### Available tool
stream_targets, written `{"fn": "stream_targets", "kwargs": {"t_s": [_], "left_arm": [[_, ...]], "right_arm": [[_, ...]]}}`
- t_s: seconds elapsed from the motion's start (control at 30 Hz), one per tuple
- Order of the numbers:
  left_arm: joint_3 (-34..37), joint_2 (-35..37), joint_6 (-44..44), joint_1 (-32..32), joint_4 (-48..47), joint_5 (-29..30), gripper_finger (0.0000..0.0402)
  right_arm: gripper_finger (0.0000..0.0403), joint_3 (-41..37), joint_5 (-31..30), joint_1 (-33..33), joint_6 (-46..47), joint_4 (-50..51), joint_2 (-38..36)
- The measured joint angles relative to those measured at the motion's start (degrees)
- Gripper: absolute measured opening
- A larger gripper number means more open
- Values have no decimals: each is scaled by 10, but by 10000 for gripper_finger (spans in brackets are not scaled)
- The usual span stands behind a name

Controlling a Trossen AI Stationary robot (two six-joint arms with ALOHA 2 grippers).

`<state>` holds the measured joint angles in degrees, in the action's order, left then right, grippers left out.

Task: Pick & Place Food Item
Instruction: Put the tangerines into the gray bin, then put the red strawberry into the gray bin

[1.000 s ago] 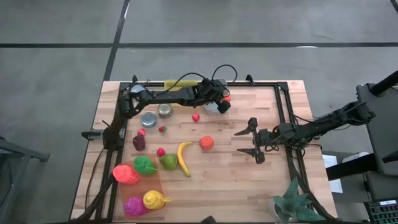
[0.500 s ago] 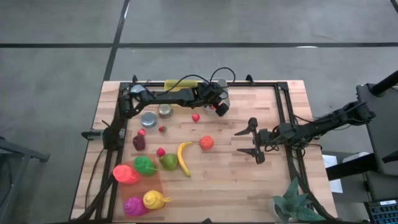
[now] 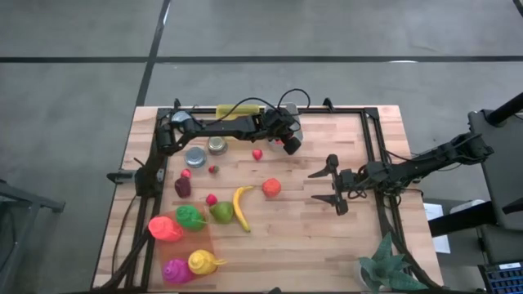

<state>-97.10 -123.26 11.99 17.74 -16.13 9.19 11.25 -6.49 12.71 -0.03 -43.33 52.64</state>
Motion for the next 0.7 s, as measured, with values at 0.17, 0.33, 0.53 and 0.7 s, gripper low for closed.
{"fn": "stream_targets", "kwargs": {"t_s": [0.17,0.33,0.53,0.7], "left_arm": [[0,0,0,0,0,-5,131],[0,3,-2,-1,-10,-16,189],[0,37,-1,-13,-103,-16,225],[0,74,33,-39,-200,-15,230]], "right_arm": [[306,0,0,0,0,0,0],[306,0,0,0,0,0,0],[306,0,0,0,0,0,0],[306,0,0,0,0,0,0]]}}
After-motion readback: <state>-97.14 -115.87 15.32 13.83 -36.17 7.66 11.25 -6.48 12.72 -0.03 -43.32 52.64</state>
